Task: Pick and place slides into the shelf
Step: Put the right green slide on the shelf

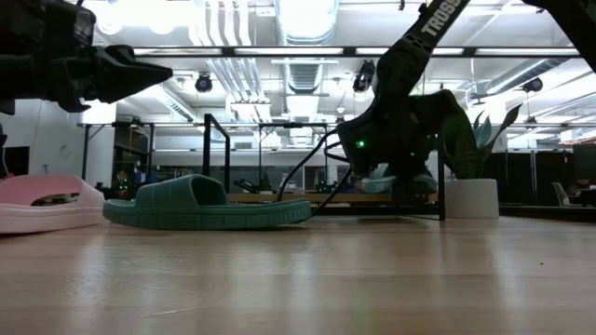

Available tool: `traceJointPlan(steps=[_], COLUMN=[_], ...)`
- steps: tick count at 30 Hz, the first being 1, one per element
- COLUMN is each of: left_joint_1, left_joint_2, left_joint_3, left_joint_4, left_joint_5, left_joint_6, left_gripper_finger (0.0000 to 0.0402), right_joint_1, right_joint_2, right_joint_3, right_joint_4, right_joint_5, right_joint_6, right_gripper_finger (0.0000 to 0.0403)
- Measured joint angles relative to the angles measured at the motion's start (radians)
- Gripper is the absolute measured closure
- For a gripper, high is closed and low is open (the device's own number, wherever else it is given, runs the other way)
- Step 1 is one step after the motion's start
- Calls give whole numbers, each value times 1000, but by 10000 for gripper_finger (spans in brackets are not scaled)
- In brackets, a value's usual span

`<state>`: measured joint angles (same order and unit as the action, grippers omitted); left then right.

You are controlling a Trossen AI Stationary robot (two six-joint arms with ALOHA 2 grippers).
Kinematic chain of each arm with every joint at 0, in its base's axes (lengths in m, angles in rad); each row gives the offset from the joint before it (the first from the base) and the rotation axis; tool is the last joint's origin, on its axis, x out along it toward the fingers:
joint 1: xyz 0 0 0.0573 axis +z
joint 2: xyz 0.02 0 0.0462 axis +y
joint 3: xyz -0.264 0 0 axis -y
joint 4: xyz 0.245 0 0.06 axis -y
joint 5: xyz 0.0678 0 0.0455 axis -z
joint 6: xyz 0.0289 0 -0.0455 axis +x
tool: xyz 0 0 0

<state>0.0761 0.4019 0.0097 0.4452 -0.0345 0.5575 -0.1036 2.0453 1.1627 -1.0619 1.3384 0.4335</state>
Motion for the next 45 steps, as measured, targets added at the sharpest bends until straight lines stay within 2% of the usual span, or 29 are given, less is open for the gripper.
traceJointPlan(steps=[9, 16, 24, 33, 45], left_joint_1=[0, 0, 0, 0, 0], left_joint_2=[3, 4, 4, 4, 4], left_joint_3=[0, 0, 0, 0, 0], left_joint_4=[1, 1, 0, 0, -1], left_joint_5=[0, 0, 0, 0, 0], left_joint_6=[0, 0, 0, 0, 0], left_gripper_finger=[311, 311, 311, 311, 311], right_joint_1=[-2, -2, -1, -2, -2], right_joint_2=[-1, -3, -13, -43, -198], right_joint_3=[37, 75, 112, 145, 145], right_joint_4=[-4, -7, -68, -113, -121], right_joint_5=[-30, -87, -139, -244, -376], right_joint_6=[-40, -96, -113, -158, -199], right_gripper_finger=[268, 226, 222, 218, 219])
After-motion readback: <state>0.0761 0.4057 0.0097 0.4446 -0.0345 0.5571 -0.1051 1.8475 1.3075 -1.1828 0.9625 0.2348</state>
